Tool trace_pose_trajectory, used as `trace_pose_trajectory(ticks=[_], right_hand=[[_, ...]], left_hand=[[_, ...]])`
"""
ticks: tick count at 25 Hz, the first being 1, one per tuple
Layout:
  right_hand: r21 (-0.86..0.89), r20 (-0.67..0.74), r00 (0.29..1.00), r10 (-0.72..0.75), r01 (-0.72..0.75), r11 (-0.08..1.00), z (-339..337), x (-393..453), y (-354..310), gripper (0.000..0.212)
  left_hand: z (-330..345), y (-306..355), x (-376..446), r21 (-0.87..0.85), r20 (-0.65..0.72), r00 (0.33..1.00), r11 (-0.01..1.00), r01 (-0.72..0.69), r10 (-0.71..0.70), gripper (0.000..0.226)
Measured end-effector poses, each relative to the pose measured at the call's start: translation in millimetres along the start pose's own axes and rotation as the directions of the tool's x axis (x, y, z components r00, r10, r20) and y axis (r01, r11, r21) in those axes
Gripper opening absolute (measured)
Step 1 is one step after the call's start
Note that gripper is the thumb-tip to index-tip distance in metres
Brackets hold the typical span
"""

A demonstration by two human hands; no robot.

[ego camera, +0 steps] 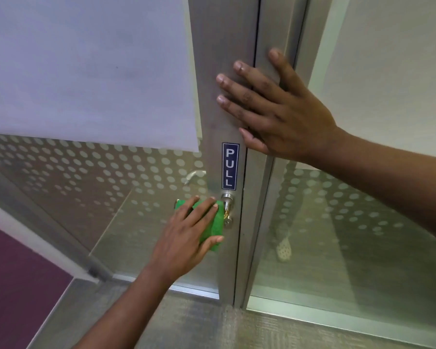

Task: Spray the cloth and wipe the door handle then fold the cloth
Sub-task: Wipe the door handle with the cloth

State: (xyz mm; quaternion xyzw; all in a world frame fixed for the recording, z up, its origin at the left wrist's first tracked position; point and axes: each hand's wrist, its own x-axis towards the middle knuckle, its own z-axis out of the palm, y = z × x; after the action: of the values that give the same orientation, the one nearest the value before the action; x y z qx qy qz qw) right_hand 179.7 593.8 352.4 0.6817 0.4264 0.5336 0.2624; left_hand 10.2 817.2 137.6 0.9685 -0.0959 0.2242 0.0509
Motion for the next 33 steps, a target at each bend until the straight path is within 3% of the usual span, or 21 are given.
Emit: trace_pose_trajectory(ticks=[5,14,16,20,27,33], right_hand=[[0.019,-0.001,1.000,-0.015,0.015,1.000,0,-1,2,0.061],[0.032,-0.009,0.999,-0.043,0.044,0.999,1,-4,4,0.060],[0.043,-0.018,0.998,-0.057,0.058,0.997,1,-5,4,0.059],[0.060,-0.025,0.996,-0.091,0.092,0.994,1,-5,5,0.059],[0.035,0.011,0.925,-0.381,0.380,0.924,6,-7,3,0.064],[0.025,0.036,0.915,-0.401,0.401,0.916,8,-8,6,0.067]], left_hand=[[29,19,29,0.116,-0.089,0.983,0.982,-0.148,0.159,0.052],[42,26,-7,0.144,-0.326,0.943,0.982,0.125,-0.072,0.042],[44,31,-3,0.132,-0.321,0.937,0.974,0.186,-0.136,0.042],[54,46,21,0.048,-0.203,0.970,0.988,0.146,-0.133,0.048],[39,27,-11,0.102,-0.371,0.915,0.972,0.209,-0.158,0.047],[42,46,16,0.058,-0.265,0.956,0.988,0.142,-0.122,0.048]])
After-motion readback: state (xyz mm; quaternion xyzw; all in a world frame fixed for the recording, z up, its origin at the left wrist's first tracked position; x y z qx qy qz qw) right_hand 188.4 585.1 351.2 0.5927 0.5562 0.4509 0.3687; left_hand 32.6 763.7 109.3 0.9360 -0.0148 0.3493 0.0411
